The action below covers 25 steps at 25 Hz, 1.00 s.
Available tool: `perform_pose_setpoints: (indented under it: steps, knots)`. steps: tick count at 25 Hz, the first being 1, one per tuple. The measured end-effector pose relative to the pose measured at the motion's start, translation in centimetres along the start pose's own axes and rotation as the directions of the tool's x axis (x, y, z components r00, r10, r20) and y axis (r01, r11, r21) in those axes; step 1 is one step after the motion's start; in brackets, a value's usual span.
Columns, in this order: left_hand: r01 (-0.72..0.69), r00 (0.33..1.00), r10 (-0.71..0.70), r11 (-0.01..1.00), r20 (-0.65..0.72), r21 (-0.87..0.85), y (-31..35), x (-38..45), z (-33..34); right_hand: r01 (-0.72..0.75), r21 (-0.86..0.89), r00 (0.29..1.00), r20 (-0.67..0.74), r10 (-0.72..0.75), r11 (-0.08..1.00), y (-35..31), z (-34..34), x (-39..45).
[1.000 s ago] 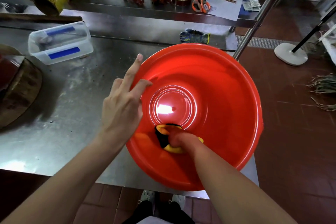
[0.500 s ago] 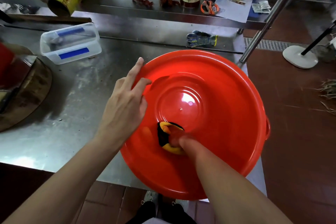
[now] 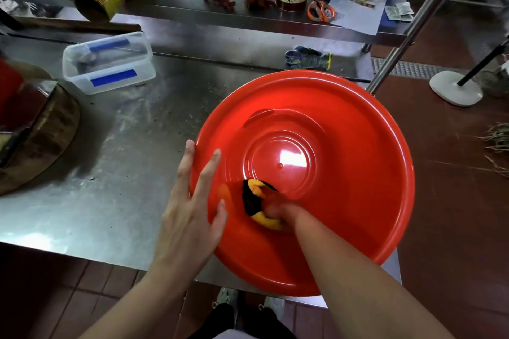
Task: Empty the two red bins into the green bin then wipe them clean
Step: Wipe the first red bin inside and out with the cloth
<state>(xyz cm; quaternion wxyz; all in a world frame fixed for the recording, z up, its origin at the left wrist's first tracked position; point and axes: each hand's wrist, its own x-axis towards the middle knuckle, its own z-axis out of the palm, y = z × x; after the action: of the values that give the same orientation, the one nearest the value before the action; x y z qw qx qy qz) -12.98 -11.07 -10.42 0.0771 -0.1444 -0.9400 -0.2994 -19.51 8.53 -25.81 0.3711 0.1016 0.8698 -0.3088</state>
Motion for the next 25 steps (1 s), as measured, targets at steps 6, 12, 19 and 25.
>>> perform_pose_setpoints:
  steps: [6, 12, 19, 25]
  knots:
    - [-0.036, 0.998, 0.032, 0.996, -0.053, -0.078, -0.3, 0.7, 1.8, 0.003, -0.016, 1.000, -0.003, -0.004, 1.000, 0.2, -0.2, 0.3]
    - [0.000, 0.997, -0.002, 1.000, -0.073, -0.022, 2.0, 1.1, 2.2, 0.031, -0.178, 0.999, 0.035, -0.025, 0.984, 0.0, -0.6, -1.5]
    - [0.048, 0.995, -0.046, 0.998, -0.093, 0.028, 2.3, 1.5, 2.4, 0.144, -0.109, 0.989, 0.036, -0.140, 0.984, 0.0, -1.6, -7.4]
    - [0.048, 0.994, -0.043, 0.998, -0.101, 0.049, 2.1, 1.7, 2.4, 0.257, -0.118, 0.961, 0.134, -0.241, 0.959, 0.3, -2.9, -14.6]
